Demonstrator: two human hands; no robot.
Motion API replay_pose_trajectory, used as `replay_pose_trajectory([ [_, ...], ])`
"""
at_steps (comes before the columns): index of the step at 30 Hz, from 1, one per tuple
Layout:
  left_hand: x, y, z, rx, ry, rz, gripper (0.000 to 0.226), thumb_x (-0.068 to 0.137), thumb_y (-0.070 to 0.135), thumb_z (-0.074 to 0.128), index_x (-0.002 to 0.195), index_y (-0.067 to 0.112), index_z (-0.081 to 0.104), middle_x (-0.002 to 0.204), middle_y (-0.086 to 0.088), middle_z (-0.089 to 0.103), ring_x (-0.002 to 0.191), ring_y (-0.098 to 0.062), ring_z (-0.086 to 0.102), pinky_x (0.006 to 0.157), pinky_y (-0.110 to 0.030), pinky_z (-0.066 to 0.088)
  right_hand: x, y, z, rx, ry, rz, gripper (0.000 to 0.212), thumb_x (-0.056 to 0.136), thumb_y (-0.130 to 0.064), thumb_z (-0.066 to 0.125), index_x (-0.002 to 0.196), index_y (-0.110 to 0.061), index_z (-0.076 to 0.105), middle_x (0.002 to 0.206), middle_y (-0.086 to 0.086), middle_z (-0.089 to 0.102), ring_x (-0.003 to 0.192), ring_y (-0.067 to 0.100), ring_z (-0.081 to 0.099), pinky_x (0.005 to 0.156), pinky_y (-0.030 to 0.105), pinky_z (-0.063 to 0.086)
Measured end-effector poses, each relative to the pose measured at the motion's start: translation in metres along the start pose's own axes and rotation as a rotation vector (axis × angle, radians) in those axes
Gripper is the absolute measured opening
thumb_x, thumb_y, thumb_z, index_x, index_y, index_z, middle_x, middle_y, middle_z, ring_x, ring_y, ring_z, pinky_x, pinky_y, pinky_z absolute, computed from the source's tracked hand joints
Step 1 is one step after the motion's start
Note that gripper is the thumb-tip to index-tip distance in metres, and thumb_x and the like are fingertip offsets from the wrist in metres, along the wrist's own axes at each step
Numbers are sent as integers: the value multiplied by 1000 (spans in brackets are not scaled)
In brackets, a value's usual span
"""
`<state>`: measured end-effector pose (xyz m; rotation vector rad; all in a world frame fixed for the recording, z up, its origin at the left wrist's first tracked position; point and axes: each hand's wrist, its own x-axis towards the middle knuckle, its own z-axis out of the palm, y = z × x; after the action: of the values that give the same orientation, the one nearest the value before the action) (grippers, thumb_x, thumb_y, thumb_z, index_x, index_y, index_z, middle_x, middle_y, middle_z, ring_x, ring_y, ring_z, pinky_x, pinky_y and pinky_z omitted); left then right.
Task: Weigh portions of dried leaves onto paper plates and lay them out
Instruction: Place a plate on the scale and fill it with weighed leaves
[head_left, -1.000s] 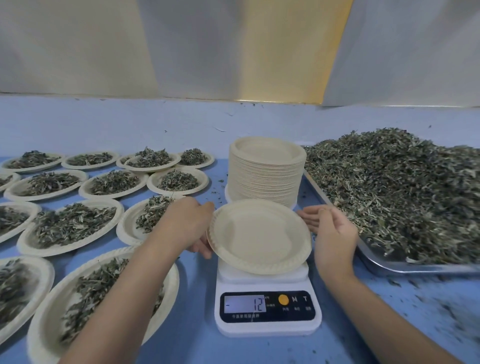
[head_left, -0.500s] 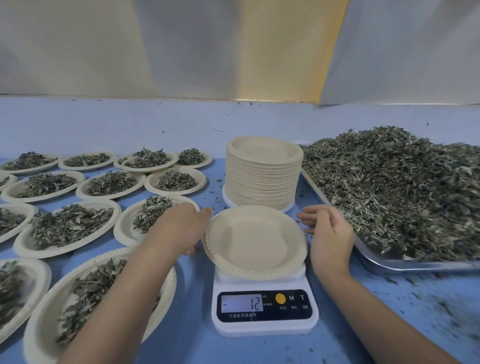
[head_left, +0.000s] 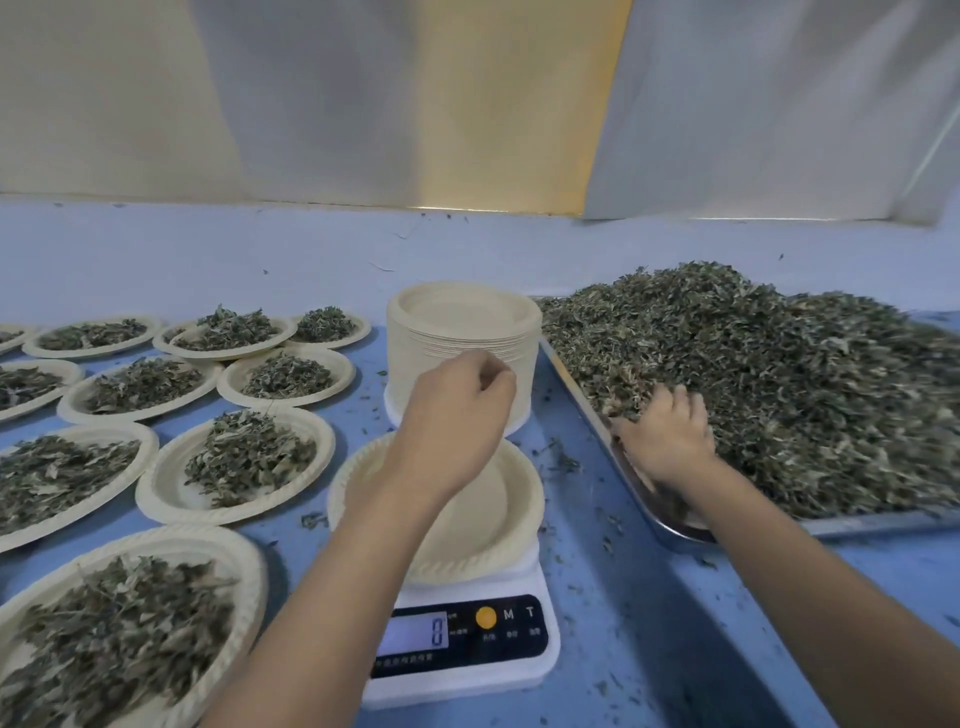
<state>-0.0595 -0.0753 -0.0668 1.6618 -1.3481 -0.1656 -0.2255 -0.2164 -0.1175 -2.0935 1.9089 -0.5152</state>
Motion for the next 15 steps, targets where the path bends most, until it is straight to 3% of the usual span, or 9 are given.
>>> replay_pose_trajectory([
  [2,3,11,11,-56,-12,29,17,92,22,50,86,20,66,77,16,60,74,5,52,62,-2,35,6,15,10,-123,-196,190,89,93,-62,35,151,-14,-12,158,12,-20,145,31,-17,117,47,-3],
  [5,8,25,22,-132,-12,46,18,91,21,49,86,22,67,85,13,65,83,-2,57,69,-9,38,16,23,23,-118,-317,270,95,89,-71,30,148,-18,-23,154,12,-31,143,36,-22,115,53,-5],
  [15,23,37,32,-251,11,75,22,91,21,50,78,32,63,87,12,68,82,-4,62,70,-13,43,61,3,42,-41,-41,28,93,92,-60,43,149,-25,-21,153,14,-32,145,36,-12,118,46,3],
])
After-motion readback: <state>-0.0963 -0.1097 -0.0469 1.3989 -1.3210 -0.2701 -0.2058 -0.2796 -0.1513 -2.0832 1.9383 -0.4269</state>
